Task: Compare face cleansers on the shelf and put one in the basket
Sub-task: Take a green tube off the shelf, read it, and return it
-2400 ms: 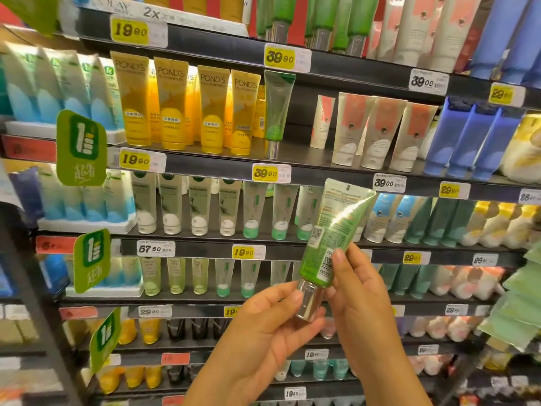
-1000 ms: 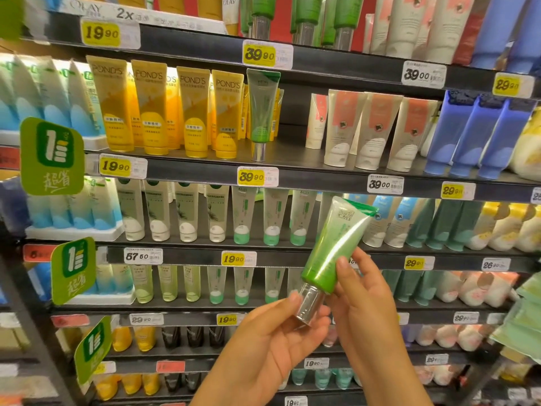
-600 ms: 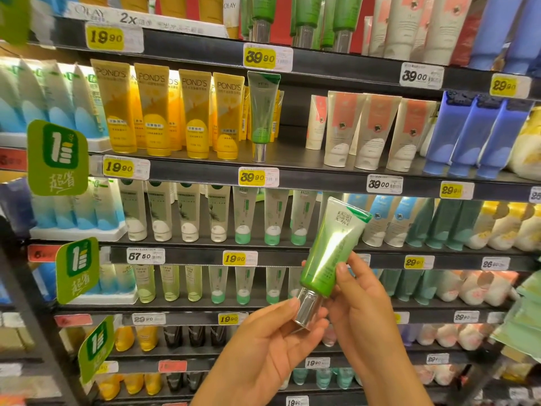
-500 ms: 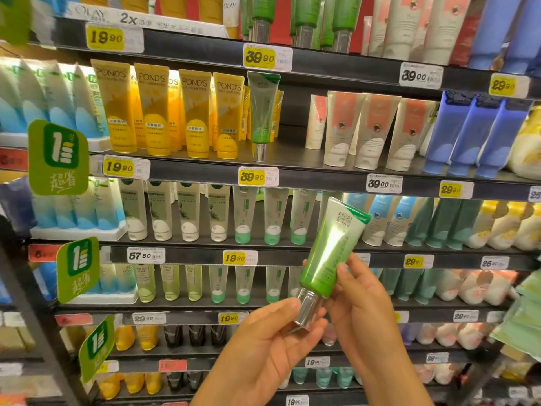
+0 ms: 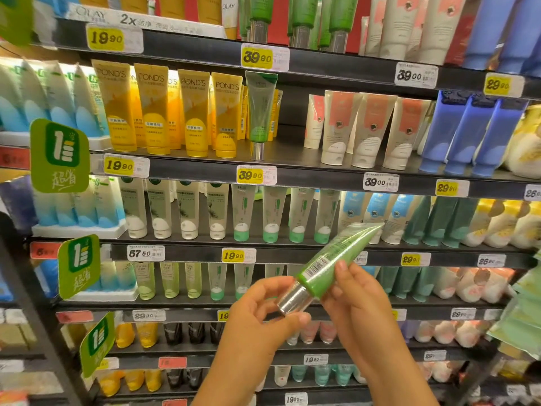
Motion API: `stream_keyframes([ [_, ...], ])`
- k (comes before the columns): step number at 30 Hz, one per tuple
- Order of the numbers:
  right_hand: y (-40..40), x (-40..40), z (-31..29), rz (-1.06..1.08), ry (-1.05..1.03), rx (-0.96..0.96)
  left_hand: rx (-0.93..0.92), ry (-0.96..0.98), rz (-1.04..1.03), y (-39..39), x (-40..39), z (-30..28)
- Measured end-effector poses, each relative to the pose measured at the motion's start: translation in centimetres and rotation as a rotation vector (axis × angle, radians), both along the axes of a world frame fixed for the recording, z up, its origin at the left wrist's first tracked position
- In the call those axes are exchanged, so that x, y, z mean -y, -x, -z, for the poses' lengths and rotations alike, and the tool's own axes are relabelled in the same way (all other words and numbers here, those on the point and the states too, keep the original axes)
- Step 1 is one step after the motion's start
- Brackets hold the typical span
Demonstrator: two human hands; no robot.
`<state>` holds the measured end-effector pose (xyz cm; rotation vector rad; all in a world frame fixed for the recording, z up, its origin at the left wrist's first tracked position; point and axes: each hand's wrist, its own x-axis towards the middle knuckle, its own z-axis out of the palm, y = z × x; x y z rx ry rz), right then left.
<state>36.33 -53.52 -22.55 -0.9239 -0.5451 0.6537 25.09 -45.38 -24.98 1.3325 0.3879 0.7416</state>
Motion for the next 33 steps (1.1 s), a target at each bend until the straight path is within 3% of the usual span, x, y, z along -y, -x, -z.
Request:
stream_keyframes([
  [8, -0.2, 0.3, 0.0, -0.089, -0.178, -0.240, 0.024, -0.123, -0.062, -0.1, 0.5, -0.4],
  [24, -1.3, 1.6, 0.4, -0.165, -0.267, -0.278, 0.019, -0.141, -0.162, -1.2, 1.2, -0.3],
  [33, -3.1, 3.1, -0.8, -0.158, -0.213, -0.134, 0.075, 0.194, 0.003, -2.2, 1.3, -1.5],
])
